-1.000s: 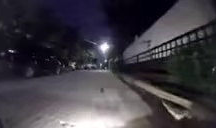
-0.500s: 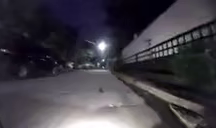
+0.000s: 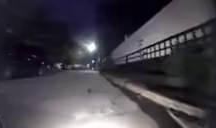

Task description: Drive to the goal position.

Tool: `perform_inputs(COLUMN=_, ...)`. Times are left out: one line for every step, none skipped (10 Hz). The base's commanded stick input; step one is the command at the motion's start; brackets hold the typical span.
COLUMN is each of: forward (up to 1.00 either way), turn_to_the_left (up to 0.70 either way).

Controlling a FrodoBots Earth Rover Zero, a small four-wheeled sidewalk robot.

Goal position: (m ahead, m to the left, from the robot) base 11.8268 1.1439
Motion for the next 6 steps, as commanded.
perform_inputs(forward=0.5, turn_to_the_left=0.0)
perform_inputs(forward=0.5, turn_to_the_left=0.0)
perform_inputs(forward=0.5, turn_to_the_left=0.0)
perform_inputs(forward=0.5, turn_to_the_left=0.0)
perform_inputs(forward=0.5, turn_to_the_left=0.0)
perform_inputs(forward=0.5, turn_to_the_left=0.0)
